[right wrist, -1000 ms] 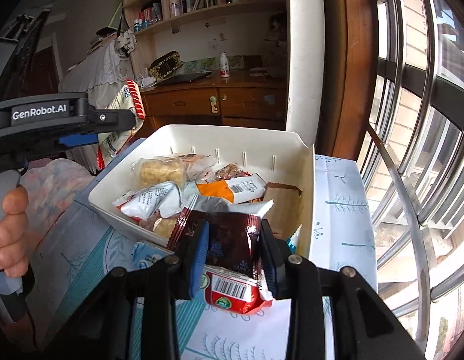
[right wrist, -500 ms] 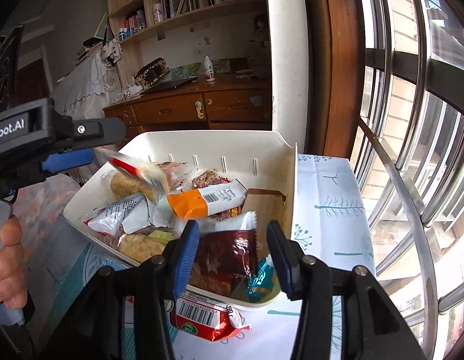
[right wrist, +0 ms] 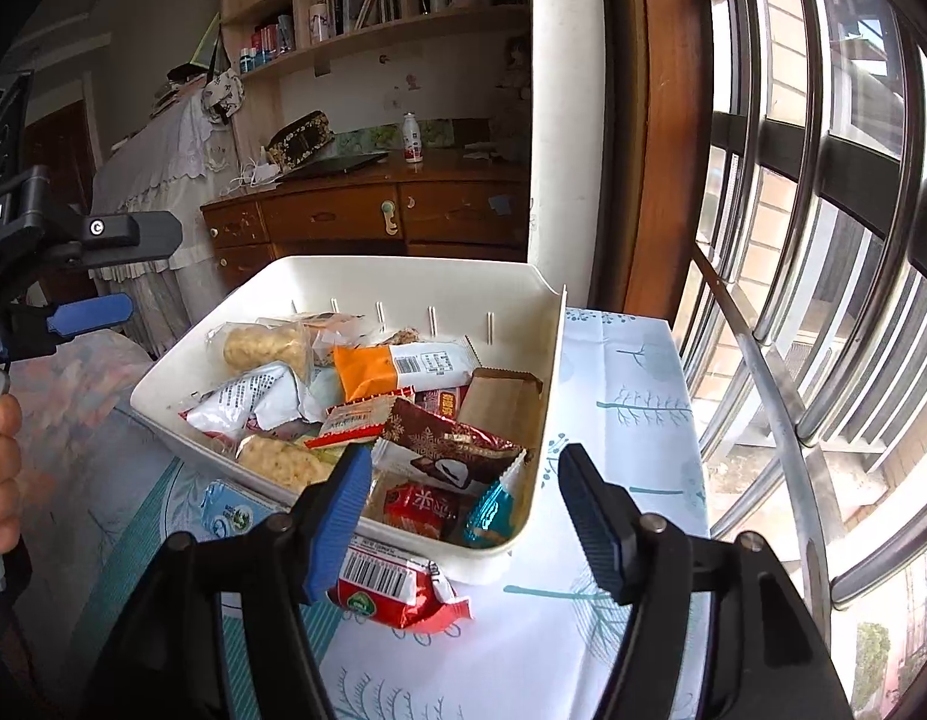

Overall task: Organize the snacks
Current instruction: 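Move the right tool to the blue-and-red biscuit roll and grasp it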

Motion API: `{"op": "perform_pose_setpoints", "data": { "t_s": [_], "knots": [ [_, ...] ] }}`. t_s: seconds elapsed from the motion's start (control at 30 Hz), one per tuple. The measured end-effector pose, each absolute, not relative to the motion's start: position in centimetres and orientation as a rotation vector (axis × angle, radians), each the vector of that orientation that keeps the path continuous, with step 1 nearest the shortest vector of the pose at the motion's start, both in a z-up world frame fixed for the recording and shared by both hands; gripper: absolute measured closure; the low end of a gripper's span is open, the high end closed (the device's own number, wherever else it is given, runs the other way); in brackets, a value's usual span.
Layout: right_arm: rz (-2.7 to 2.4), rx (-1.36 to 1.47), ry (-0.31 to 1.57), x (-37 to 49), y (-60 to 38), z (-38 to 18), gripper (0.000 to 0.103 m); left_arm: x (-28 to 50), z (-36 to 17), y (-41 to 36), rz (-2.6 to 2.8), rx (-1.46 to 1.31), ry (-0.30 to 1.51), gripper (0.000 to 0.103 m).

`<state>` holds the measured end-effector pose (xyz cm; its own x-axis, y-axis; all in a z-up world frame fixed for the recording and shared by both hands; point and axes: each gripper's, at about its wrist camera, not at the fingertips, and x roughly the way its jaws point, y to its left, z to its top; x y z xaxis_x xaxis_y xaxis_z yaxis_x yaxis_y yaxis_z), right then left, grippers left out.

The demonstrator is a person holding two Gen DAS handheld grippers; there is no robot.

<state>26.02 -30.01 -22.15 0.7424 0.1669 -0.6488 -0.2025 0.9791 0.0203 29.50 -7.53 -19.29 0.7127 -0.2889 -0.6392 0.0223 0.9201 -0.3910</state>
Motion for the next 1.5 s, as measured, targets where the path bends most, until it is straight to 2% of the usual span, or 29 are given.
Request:
{"op": "perform_pose_setpoints", "data": {
  "t_s": [0.1, 0.53, 0.97, 1.03, 1.17, 1.3, 1.5],
  "knots": [
    [0.207, -0.074, 0.714, 25.3, -29.6, -22.2, 0.030, 28.3, -19.3, -6.1, -0.148, -0.377, 0.769, 0.006],
    [0.287, -0.277, 0.784, 22.8, -26.4, -24.6, 0.029, 23.8, -23.6, -1.5, 0.026, -0.364, 0.987, 0.006],
    [0.299, -0.396, 0.867, 23.6, -24.5, -28.2, 0.028, 22.1, -27.7, -1.7, 0.101, -0.389, 1.136, 0.006],
    [0.310, -0.412, 0.866, 23.6, -24.2, -28.5, 0.022, 22.0, -27.9, -1.7, 0.105, -0.389, 1.145, 0.006],
    [0.312, -0.459, 0.867, 23.8, -23.7, -29.1, 0.019, 22.0, -28.0, -1.8, 0.115, -0.394, 1.154, 0.006],
    [0.335, -0.460, 0.868, 23.7, -23.3, -29.6, 0.008, 22.0, -28.5, -1.9, 0.121, -0.403, 1.165, 0.006],
    [0.358, -0.443, 0.869, 23.7, -23.2, -29.8, 0.007, 22.1, -29.0, -2.6, 0.125, -0.391, 1.188, 0.006]
  ]
}}
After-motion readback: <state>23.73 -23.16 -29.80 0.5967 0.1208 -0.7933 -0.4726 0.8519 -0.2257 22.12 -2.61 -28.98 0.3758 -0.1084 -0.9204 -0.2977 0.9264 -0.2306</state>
